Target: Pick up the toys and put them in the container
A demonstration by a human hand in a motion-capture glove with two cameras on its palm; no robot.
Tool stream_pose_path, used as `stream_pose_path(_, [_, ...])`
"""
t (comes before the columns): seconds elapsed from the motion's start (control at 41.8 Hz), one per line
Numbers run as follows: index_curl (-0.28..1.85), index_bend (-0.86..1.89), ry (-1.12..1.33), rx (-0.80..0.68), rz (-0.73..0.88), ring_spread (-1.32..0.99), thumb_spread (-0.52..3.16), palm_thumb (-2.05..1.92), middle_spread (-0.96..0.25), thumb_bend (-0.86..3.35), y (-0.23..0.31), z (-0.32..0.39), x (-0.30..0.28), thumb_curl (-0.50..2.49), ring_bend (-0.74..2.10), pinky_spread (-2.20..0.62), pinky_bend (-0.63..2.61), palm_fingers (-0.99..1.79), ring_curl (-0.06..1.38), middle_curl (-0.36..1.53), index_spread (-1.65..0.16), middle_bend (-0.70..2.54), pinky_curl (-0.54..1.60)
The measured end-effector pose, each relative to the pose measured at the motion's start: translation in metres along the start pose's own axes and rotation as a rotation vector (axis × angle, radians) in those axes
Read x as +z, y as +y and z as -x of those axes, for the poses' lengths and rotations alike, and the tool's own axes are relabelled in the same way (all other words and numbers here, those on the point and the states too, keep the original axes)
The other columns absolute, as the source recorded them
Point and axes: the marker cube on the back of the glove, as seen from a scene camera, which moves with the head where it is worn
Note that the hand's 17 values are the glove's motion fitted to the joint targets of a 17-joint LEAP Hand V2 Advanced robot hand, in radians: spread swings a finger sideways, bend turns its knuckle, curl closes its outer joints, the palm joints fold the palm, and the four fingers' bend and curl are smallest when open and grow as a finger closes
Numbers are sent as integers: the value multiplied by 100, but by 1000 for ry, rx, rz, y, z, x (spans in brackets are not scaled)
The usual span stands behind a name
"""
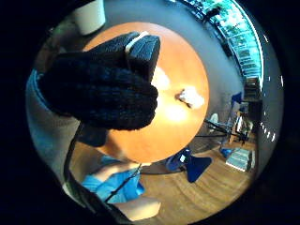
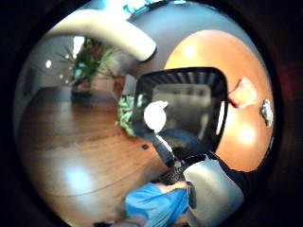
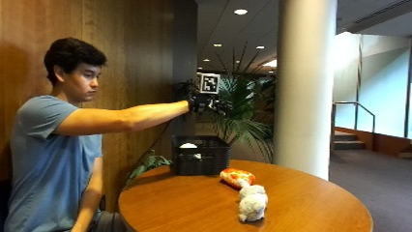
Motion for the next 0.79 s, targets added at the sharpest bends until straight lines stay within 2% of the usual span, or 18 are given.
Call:
stream_pose_path(0.048, [26, 10, 4, -160, -8, 6, 112, 10, 6, -2, -1, -13, 2, 46, 29, 5, 142, -22, 28, 33, -31, 15, 42])
stream_pose_path(0.096, [26, 10, 20, -180, -9, 7, 112, 10, 6, -2, -7, -27, 7, 45, 27, 6, 140, -23, 27, 33, -31, 14, 41])
stream_pose_path(0.263, [23, 8, 28, -71, 8, 8, 113, 11, 6, -2, -32, -66, 31, 41, 22, 8, 138, -24, 27, 30, -30, 13, 39])
stream_pose_path(0.359, [21, 7, 44, 43, 12, 8, 113, 11, 6, -2, -48, -95, 51, 40, 21, 9, 137, -24, 27, 30, -30, 13, 38])
stream_pose_path(0.431, [20, 7, 39, 0, 22, 8, 113, 11, 6, -2, -57, -110, 70, 39, 20, 10, 136, -24, 28, 29, -29, 13, 38])
stream_pose_path(0.527, [18, 6, 93, 203, 48, 9, 113, 12, 6, -2, -76, -127, 98, 38, 20, 10, 136, -24, 28, 28, -29, 13, 37])
stream_pose_path(0.551, [18, 6, 96, 179, 56, 9, 113, 12, 6, -2, -78, -128, 105, 38, 20, 10, 136, -24, 28, 28, -28, 13, 37])
stream_pose_path(0.623, [17, 6, 73, -32, 81, 8, 113, 12, 6, -2, -79, -129, 125, 37, 19, 10, 136, -25, 28, 27, -28, 13, 37])
stream_pose_path(0.671, [17, 6, 68, -78, 98, 8, 113, 12, 6, -2, -82, -130, 138, 37, 18, 10, 137, -26, 28, 26, -28, 12, 37])
stream_pose_path(0.718, [17, 7, 75, -29, 114, 8, 113, 12, 6, -2, -88, -129, 151, 36, 18, 10, 137, -27, 28, 26, -28, 12, 37])
stream_pose_path(0.79, [16, 7, 148, 178, 134, 8, 113, 12, 7, -2, -101, -132, 175, 36, 16, 10, 138, -29, 27, 25, -27, 11, 37])
